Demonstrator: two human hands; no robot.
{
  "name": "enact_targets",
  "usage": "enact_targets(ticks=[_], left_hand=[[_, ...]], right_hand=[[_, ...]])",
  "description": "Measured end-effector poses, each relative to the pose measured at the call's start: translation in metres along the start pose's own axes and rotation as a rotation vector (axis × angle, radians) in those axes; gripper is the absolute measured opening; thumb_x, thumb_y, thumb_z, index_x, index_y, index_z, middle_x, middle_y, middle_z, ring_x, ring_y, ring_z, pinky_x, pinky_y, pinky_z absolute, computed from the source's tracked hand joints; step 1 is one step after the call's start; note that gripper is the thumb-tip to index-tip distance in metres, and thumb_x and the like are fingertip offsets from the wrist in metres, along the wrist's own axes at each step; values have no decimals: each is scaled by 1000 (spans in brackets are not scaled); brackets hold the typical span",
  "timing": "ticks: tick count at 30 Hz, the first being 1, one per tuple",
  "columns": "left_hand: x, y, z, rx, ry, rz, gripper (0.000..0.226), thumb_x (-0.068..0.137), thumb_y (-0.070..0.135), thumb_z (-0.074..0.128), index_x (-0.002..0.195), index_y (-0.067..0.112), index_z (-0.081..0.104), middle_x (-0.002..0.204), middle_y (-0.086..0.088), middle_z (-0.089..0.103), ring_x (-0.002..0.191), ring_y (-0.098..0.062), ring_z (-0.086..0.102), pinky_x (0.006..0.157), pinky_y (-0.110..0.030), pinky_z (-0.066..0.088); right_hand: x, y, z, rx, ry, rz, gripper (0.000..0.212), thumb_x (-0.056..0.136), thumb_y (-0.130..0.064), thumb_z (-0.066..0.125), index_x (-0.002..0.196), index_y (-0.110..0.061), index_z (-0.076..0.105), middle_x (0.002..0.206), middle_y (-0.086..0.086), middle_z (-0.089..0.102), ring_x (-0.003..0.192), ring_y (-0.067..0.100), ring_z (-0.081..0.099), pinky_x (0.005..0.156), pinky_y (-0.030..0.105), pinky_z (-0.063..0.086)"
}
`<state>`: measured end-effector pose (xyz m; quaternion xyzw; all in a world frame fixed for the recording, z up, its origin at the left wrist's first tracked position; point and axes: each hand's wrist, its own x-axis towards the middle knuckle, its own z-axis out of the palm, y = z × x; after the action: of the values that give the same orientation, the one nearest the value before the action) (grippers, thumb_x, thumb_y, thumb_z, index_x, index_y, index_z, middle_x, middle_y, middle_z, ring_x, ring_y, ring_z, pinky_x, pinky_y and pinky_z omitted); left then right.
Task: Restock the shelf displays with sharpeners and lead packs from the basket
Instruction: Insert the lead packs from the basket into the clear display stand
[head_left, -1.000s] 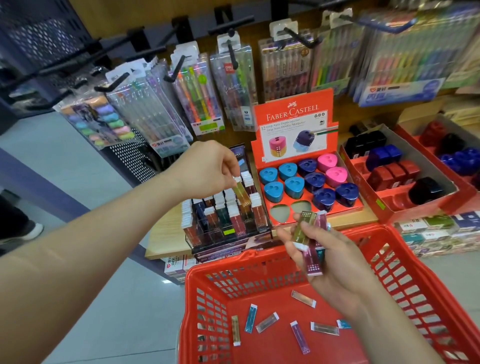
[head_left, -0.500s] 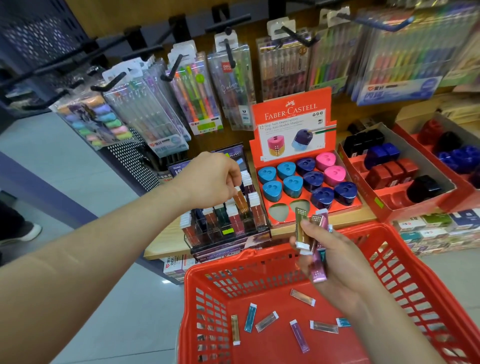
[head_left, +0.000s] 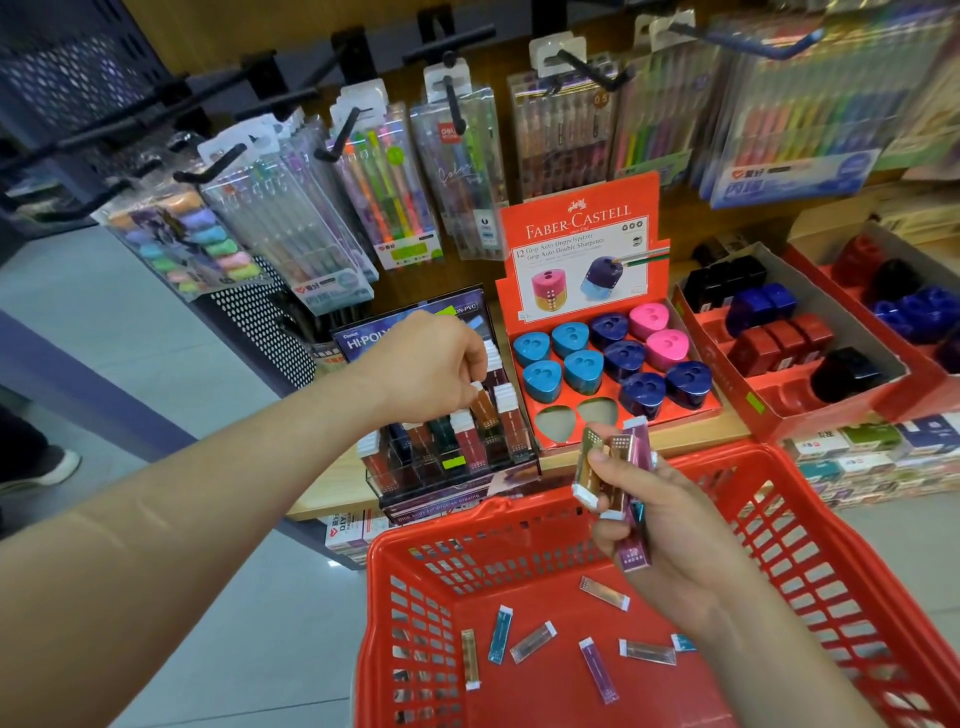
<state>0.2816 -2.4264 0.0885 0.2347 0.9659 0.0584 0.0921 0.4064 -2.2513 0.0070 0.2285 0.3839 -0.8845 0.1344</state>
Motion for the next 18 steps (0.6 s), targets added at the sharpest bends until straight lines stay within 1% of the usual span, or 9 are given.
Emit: enact_targets(ticks=[2, 4, 6, 10, 13, 15, 18], left_hand=[[0, -1, 1, 12, -5, 2, 14, 81, 11, 67, 94, 12, 71, 82, 3, 70, 79, -10, 66, 78, -29, 55], [0, -1, 3, 32, -7, 3, 13, 82, 13, 67, 94, 13, 71, 82, 3, 70, 79, -10, 65, 79, -30, 54], [1, 0, 10, 75, 2, 7, 13, 84, 16, 65, 96, 16, 70, 85, 4, 70, 81, -12, 64, 81, -31, 53], [1, 3, 24, 160, 35, 11, 14, 86, 18, 61, 98, 19, 68, 90, 3, 70, 87, -16, 63, 81, -31, 51], [3, 3, 31, 162, 43, -13, 15, 84, 14, 61, 97, 17, 69, 90, 1, 70, 88, -18, 63, 80, -33, 52], [4, 4, 33, 160, 57, -27, 16, 83, 12, 62, 96, 17, 69, 90, 1, 70, 87, -19, 63, 80, -35, 53], [6, 6, 35, 141, 68, -42, 15, 83, 11, 63, 95, 17, 70, 90, 2, 69, 86, -17, 63, 79, -34, 54]], right_hand=[[0, 0, -1, 5, 6, -4, 28, 74, -11, 68, 102, -12, 69, 72, 3, 60, 50, 6, 48, 35, 15, 32], [0, -1, -1, 1, 3, -4, 23, 74, -12, 68, 96, -10, 64, 74, 6, 62, 52, 8, 54, 35, 15, 33], [-1, -1, -1, 8, 13, -5, 21, 72, -12, 69, 92, -12, 61, 74, 6, 64, 57, 12, 61, 36, 16, 35], [-3, -3, 1, 35, 68, 18, 12, 80, -6, 68, 89, -10, 60, 73, 7, 69, 63, 15, 68, 36, 15, 40], [-4, -2, 2, 39, 57, 22, 10, 83, -4, 65, 85, -11, 59, 70, 4, 69, 63, 13, 67, 36, 15, 40], [-4, 1, 1, 31, 36, 15, 15, 78, -6, 68, 86, -11, 56, 69, 2, 68, 60, 10, 64, 36, 13, 37], [-2, 3, -1, 28, 19, 9, 23, 71, -9, 71, 86, -14, 54, 71, -1, 63, 58, 7, 56, 36, 13, 33]])
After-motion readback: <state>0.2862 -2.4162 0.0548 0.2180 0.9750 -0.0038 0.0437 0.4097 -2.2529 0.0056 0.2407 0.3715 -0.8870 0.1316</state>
